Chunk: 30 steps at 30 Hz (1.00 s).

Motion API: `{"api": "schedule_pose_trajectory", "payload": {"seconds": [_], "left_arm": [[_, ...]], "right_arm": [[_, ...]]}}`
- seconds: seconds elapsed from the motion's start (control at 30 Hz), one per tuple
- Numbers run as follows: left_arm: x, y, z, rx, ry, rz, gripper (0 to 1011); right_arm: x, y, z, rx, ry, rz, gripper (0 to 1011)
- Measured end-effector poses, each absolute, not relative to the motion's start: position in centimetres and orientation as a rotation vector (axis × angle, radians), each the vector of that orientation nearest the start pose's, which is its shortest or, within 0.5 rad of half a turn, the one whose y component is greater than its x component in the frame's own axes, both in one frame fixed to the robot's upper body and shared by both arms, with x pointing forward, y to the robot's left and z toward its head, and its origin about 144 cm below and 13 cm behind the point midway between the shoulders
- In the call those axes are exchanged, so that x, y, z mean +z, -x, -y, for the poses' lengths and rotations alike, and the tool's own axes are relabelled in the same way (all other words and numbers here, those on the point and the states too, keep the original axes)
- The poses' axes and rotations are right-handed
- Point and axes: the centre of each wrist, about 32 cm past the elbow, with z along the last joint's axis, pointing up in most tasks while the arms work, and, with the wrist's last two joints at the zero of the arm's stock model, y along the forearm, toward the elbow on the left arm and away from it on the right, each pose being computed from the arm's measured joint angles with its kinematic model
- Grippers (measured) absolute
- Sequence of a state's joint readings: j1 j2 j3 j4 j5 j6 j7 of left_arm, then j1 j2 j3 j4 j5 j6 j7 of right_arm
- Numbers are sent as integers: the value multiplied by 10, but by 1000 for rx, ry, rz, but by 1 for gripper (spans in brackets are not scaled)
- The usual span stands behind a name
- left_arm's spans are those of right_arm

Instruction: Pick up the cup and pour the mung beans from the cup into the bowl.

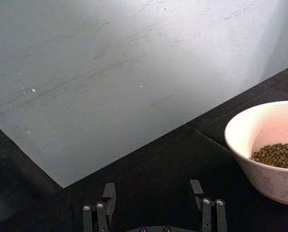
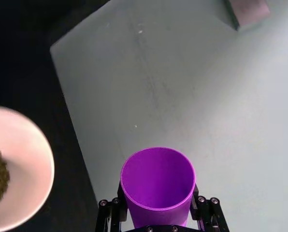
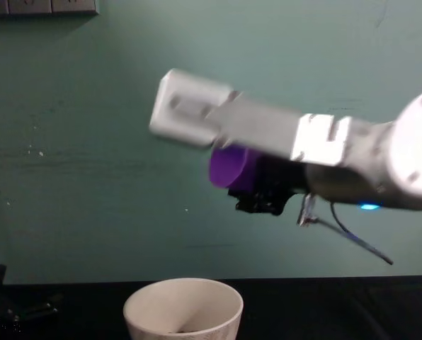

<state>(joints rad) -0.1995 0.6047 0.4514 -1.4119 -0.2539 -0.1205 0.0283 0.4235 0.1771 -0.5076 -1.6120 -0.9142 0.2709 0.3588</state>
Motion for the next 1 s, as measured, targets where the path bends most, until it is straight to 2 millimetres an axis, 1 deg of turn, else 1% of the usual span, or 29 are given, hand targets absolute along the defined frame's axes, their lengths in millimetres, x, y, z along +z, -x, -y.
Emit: {"api": "schedule_pose_trajectory", "payload": {"seconds": [0.07,0.17,0.23,0.37,0.47,0.5,0.57,0.67,0.7,0.83,0.93,1.0], "left_arm": [[1140,-489,-310,1248,-304,285,1000],[1140,-489,-310,1248,-304,285,1000],[1140,-489,-310,1248,-304,285,1000],[1140,-489,-310,1248,-305,285,1000],[1140,-489,-310,1248,-304,285,1000],[1140,-489,-310,1248,-304,285,1000],[1140,-489,-310,1248,-304,285,1000],[1140,-489,-310,1248,-305,285,1000],[1140,-489,-310,1248,-304,285,1000],[1140,-489,-310,1248,-304,285,1000],[1140,-489,-310,1248,-305,285,1000],[1140,-489,-310,1248,-305,285,1000]], "right_arm": [[1278,-524,131,-967,733,950,717],[1279,-534,153,-966,613,783,717],[1278,-538,161,-965,573,719,717],[1273,-547,181,-955,466,556,717],[1265,-556,197,-934,398,425,717],[1265,-556,197,-934,398,425,717],[1259,-561,205,-919,366,368,716],[1241,-569,217,-885,304,269,716],[1241,-569,217,-885,304,269,716],[1223,-576,223,-845,276,181,717],[1213,-578,224,-832,269,141,717],[1200,-579,227,-827,259,99,717]]}}
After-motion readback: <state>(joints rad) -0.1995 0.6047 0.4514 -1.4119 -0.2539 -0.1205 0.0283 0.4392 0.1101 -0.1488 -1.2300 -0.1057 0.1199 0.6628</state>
